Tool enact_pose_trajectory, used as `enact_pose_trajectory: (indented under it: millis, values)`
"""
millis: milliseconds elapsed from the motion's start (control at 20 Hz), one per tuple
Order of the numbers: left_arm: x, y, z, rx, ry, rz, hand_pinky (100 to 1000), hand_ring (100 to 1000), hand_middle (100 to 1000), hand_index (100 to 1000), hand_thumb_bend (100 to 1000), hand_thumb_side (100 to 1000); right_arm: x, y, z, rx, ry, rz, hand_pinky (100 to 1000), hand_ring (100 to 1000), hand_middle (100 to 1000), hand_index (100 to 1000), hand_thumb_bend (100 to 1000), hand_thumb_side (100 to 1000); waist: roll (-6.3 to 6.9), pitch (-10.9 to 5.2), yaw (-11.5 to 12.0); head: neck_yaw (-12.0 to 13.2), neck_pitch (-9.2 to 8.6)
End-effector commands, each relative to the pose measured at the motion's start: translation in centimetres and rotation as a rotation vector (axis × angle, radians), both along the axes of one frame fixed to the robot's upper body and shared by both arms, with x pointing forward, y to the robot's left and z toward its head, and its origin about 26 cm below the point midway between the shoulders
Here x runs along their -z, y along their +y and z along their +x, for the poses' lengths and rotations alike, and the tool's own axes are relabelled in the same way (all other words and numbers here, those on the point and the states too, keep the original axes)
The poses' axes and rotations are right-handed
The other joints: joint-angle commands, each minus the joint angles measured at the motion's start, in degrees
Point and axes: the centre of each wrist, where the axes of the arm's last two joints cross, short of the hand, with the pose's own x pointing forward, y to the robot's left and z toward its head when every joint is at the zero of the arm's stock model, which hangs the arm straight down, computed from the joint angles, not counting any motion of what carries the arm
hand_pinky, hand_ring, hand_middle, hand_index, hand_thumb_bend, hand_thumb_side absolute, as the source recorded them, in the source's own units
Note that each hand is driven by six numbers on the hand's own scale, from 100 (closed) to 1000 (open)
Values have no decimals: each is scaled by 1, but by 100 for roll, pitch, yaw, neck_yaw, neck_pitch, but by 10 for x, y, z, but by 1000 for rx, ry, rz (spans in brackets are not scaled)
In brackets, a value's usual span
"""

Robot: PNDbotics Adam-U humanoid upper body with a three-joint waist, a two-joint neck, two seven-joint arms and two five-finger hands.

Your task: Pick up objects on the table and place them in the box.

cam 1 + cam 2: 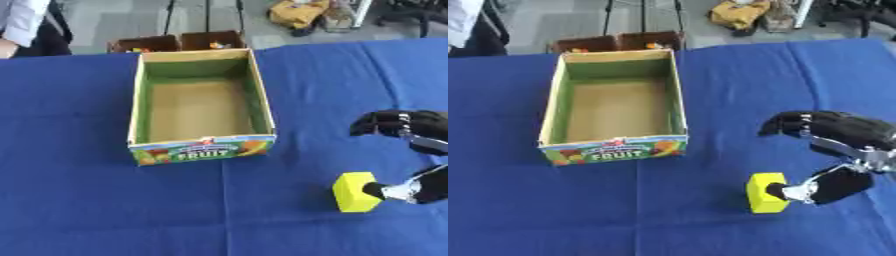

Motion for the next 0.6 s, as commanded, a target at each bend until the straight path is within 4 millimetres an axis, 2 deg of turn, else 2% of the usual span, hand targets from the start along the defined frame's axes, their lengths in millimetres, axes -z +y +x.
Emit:
enact_pose_trajectory:
  millis: [50, 300, 500, 600]
  values:
    - [-10, 3, -6, -18, -33, 25, 727, 952, 1000, 1000, 100, 1000, -14, -1, -3, -3, -32, -20, 745, 987, 900, 1000, 499, 771, -21, -21, -31, 50, 9]
    - [-9, 4, -6, -26, -30, 28, 723, 949, 1000, 1000, 100, 1000, -5, -4, -5, 11, 5, -4, 744, 1000, 923, 1000, 542, 833, -41, -16, -76, 69, 19]
    - [-8, 3, -6, -24, -25, 25, 719, 949, 998, 1000, 100, 1000, 1, -3, -5, 10, 59, 4, 740, 998, 928, 1000, 475, 806, -51, -11, -71, 51, 13]
    - [-8, 3, -6, -21, -24, 23, 719, 948, 997, 1000, 100, 1000, 2, -2, -5, 5, 76, -8, 740, 996, 926, 1000, 472, 806, -49, -7, -61, 40, 16]
